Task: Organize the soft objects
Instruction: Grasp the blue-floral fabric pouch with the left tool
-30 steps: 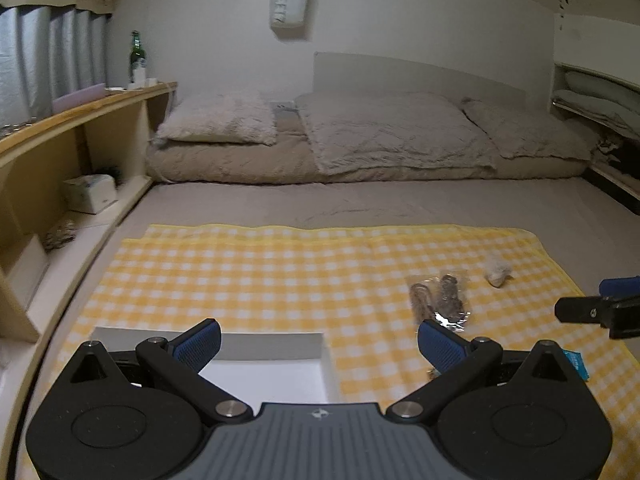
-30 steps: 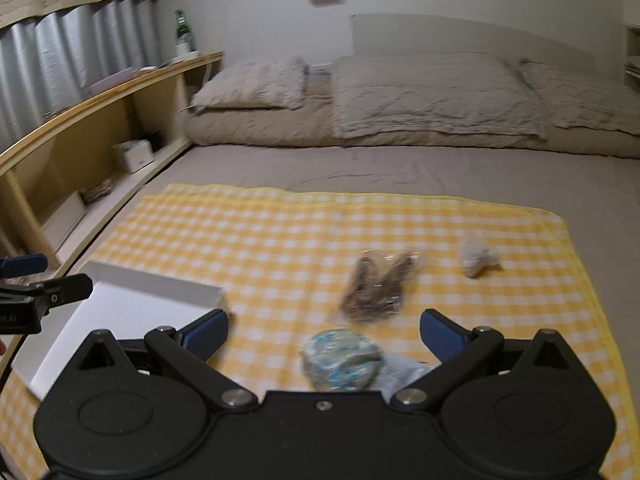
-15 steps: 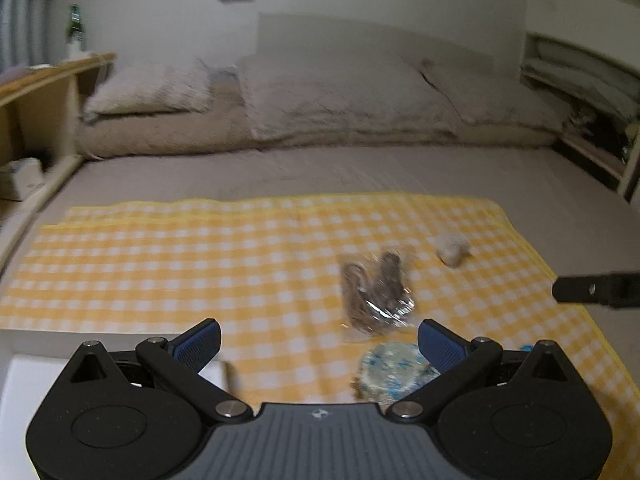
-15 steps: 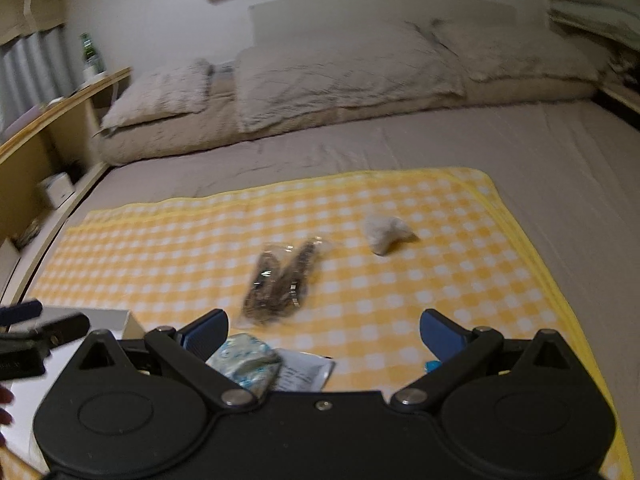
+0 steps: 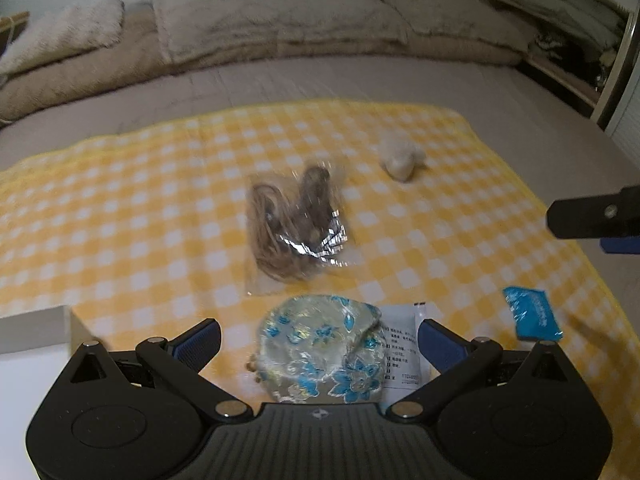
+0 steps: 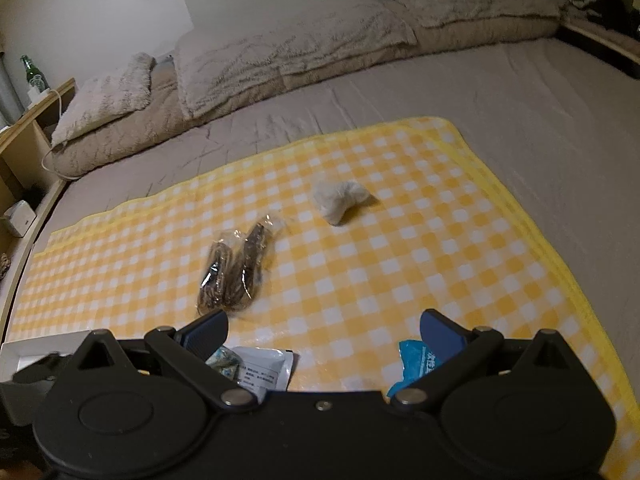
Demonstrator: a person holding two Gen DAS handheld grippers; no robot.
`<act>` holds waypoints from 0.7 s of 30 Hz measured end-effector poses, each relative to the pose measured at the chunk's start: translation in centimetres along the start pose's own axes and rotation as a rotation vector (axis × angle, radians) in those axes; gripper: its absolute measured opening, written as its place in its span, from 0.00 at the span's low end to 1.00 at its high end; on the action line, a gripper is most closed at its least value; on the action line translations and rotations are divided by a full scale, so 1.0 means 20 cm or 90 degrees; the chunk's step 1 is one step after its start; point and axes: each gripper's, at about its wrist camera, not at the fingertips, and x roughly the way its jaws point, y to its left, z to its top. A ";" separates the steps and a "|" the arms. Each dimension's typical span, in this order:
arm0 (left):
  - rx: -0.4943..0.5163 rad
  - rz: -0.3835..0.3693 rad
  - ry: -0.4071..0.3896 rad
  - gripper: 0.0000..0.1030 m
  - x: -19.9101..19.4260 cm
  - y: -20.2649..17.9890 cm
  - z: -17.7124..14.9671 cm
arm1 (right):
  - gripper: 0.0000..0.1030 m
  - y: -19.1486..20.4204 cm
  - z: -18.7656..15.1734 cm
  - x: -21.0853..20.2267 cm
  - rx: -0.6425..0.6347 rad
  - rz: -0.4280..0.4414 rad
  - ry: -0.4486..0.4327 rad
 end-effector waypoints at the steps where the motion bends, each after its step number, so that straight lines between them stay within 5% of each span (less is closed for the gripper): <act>1: 0.002 0.000 0.007 1.00 0.03 0.00 0.00 | 1.00 0.00 0.00 0.01 0.002 0.000 0.005; 9: -0.010 0.018 0.052 1.00 0.25 0.07 -0.01 | 1.00 -0.01 0.00 0.12 0.015 -0.002 0.042; 16: -0.012 0.049 0.056 0.99 0.23 0.17 0.00 | 1.00 0.06 -0.03 0.24 0.009 -0.009 0.086; 21: -0.010 0.047 0.073 0.83 0.21 0.25 -0.02 | 1.00 0.14 -0.07 0.36 0.003 -0.008 0.130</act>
